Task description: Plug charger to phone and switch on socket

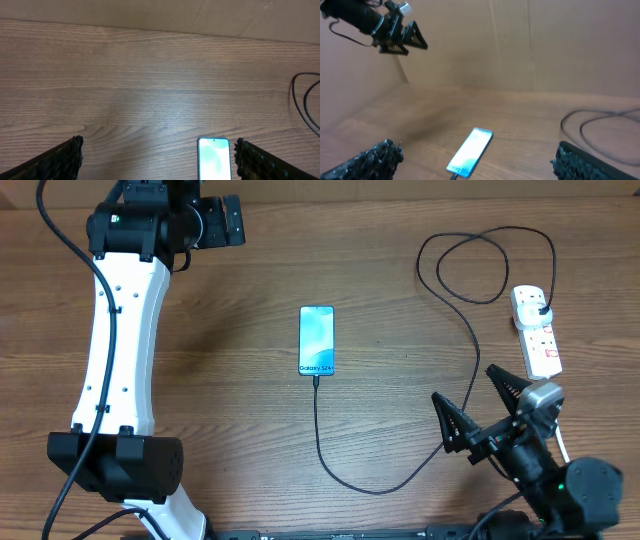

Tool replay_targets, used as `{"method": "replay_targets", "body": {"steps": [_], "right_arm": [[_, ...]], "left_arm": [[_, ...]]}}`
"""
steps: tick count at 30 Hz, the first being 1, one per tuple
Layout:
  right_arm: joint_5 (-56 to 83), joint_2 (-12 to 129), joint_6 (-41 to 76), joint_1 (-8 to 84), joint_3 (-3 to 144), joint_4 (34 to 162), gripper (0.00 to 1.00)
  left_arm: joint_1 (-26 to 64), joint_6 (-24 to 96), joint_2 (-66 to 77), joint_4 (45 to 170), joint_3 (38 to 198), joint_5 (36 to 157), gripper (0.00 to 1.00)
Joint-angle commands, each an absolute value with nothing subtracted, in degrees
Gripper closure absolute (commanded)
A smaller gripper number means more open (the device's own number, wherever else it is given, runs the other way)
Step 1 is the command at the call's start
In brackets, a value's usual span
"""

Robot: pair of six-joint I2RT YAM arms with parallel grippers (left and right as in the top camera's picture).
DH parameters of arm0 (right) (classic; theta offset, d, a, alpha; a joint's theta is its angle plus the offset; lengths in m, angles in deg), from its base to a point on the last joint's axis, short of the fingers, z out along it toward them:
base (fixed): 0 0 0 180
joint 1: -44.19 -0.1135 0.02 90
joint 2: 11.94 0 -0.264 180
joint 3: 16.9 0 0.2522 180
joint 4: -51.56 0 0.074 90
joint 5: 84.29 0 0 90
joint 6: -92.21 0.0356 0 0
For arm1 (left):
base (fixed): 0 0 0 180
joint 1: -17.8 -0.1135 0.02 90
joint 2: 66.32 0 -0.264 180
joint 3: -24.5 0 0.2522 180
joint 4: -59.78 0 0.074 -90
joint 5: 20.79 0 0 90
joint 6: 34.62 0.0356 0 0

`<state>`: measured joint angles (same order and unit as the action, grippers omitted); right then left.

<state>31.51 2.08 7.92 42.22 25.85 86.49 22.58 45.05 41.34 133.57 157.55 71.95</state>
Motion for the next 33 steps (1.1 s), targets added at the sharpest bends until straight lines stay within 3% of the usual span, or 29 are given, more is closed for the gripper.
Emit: {"method": "replay_targets", "body": {"steps": [1, 8, 33], "right_arm": [[30.02, -1.92, 7.70, 41.65, 18.90, 81.07, 0.00], [23.77, -10.38, 7.72, 38.83, 8.52, 72.43, 0.00], [17.00, -11.82, 7.68, 38.63, -2.71, 56.59, 0.00]], "left_arm": [[22.75, 45.51, 41.58, 133.55, 157.59, 71.76, 0.00], [22.75, 45.51, 41.58, 133.55, 157.59, 71.73, 0.00], [22.75, 45.53, 41.58, 133.55, 157.59, 71.73, 0.00]]}}
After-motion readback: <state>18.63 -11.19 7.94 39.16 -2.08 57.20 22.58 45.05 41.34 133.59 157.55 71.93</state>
